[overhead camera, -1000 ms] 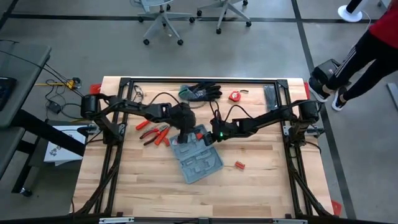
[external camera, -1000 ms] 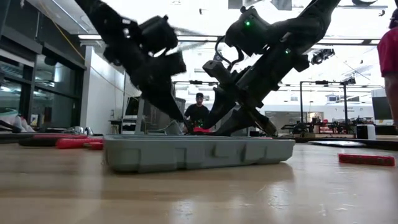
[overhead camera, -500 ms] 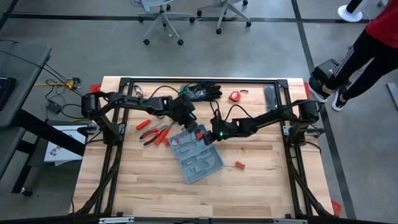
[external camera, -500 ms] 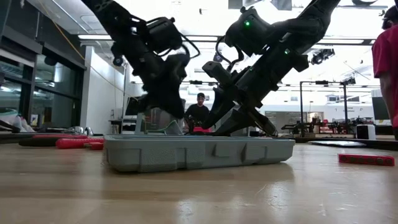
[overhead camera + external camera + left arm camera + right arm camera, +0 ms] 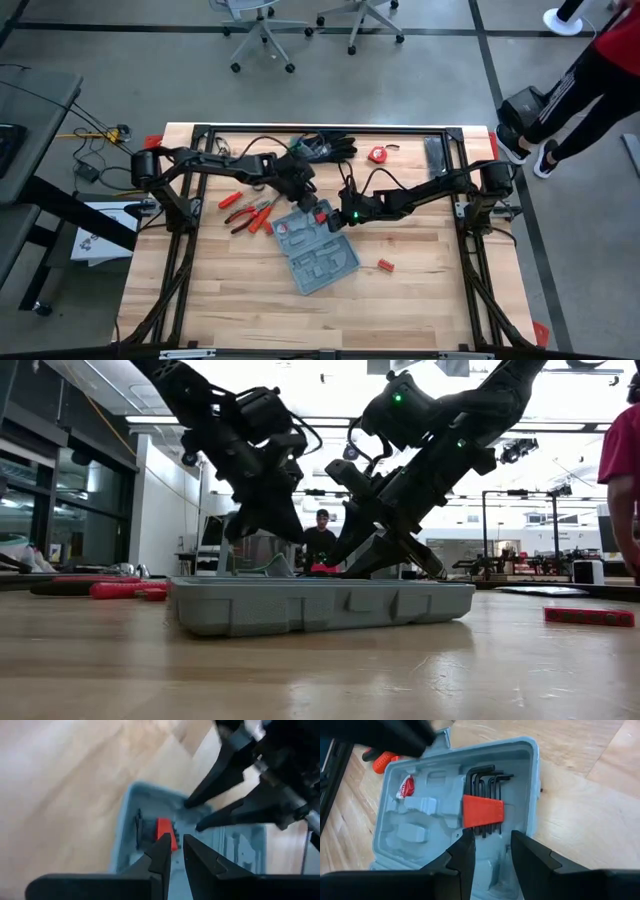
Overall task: Prefit tool cases
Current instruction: Remove the set of hex keys from the tool case
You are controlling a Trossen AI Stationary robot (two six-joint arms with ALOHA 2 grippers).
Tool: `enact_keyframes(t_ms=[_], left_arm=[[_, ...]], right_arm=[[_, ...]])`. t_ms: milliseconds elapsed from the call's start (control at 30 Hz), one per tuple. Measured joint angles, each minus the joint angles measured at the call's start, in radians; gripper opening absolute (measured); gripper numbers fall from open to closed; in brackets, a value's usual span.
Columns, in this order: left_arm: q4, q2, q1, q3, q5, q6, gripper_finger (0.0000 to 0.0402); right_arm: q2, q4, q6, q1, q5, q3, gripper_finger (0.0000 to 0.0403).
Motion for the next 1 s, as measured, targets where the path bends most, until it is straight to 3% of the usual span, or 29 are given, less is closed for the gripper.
enact_keyframes(t_ms=[133, 267, 700, 1000], left_arm=[[-0.023, 0.061, 0.003, -0.001, 0.055, -0.050, 0.0046], [0.059, 0.117, 0.003, -0.001, 0.123, -0.055, 0.0066], [0.044, 0.121, 0.068, 0.000, 0.151, -0.160, 0.0212], [0.022, 0.132, 0.069, 0.002, 0.114, -0.139, 0.0220]], right_arm=[[0.000, 0.000, -0.003, 0.000, 0.020, 0.000, 0.0119], [0.000, 0.000, -0.008, 0.000, 0.026, 0.000, 0.0119], [-0.001, -0.002, 0.008, 0.010, 0.028, 0.000, 0.0119], [-0.001, -0.001, 0.011, 0.007, 0.042, 0.001, 0.0119]])
